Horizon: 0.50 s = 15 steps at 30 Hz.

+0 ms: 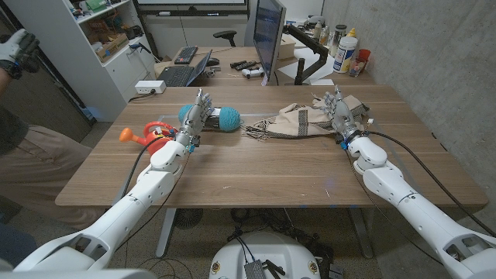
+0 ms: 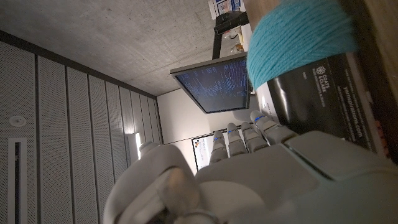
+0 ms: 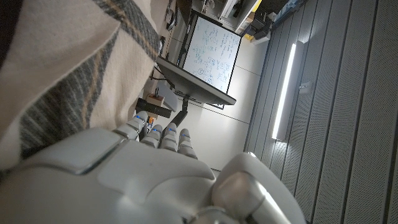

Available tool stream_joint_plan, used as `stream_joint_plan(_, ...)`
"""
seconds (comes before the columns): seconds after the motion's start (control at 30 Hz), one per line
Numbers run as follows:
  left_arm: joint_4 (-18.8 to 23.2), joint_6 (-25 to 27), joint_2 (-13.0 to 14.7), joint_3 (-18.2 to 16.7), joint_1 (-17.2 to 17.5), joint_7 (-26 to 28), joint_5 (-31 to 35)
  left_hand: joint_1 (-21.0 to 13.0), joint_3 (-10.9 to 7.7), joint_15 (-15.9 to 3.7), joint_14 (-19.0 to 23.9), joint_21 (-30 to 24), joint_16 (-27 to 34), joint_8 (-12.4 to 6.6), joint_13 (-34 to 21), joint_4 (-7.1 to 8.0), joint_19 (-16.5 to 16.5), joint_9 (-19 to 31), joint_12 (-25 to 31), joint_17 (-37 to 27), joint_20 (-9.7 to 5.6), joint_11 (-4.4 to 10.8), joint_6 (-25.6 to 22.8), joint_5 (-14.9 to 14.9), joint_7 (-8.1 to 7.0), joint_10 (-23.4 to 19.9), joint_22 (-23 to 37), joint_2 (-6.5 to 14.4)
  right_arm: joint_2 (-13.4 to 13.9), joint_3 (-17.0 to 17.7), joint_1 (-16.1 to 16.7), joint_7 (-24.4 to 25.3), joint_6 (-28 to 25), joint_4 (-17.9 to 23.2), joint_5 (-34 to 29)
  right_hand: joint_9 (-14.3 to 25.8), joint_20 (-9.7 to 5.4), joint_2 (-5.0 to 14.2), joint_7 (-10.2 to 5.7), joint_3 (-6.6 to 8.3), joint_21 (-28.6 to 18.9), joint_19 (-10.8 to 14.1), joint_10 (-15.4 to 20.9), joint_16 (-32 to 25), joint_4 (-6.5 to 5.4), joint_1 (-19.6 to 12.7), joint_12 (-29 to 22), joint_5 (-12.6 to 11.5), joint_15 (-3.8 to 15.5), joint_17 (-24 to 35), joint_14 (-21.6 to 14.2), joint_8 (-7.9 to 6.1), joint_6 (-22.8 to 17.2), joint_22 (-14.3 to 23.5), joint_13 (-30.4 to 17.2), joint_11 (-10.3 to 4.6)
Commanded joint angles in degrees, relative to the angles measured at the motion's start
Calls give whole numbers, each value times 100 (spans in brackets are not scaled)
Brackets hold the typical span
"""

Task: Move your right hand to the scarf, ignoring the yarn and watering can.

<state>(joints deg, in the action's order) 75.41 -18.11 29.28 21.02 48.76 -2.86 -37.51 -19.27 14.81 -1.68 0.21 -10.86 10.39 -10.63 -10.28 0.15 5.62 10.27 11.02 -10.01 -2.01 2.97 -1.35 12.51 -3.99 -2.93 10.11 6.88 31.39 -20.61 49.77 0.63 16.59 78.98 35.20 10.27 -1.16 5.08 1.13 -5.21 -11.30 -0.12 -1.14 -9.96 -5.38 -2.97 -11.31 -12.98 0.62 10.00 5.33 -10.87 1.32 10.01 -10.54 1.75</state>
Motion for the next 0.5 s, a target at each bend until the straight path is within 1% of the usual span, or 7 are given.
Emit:
stream_joint_plan(0.03,-27,-63,-5,-6,-10,-113,-46,-49,37,-433,15,-32,29,-53,-27,-6,48,30,37,-20,-57,37,-27,29,-21,-23,1,-6,135,-56,-60,85,27,83,-300,19,-40,117,3,26,-41,74,15,-36,0,-50,-55,-23,-34,7,51,-48,-55,22,-6,73)
stream_joint_plan(0.13,-14,-70,-8,-5,0,-121,-53,-49,36,-433,18,-32,30,-53,-27,-6,46,29,37,-20,-57,37,-28,28,-21,-22,1,-6,144,-67,-91,67,38,71,-332,19,-7,119,-7,32,-17,18,-5,-28,3,-54,-48,-21,-31,7,74,-47,-65,23,-5,65)
stream_joint_plan(0.5,27,-56,15,-3,13,-125,-46,-52,32,-431,16,-32,28,-53,-27,-8,46,29,37,-19,-48,41,-36,27,-18,-21,2,-8,219,-131,-203,95,59,17,-577,18,14,122,-10,46,1,-21,-17,-22,9,-63,-48,-19,-31,6,101,-47,-94,24,-5,48)
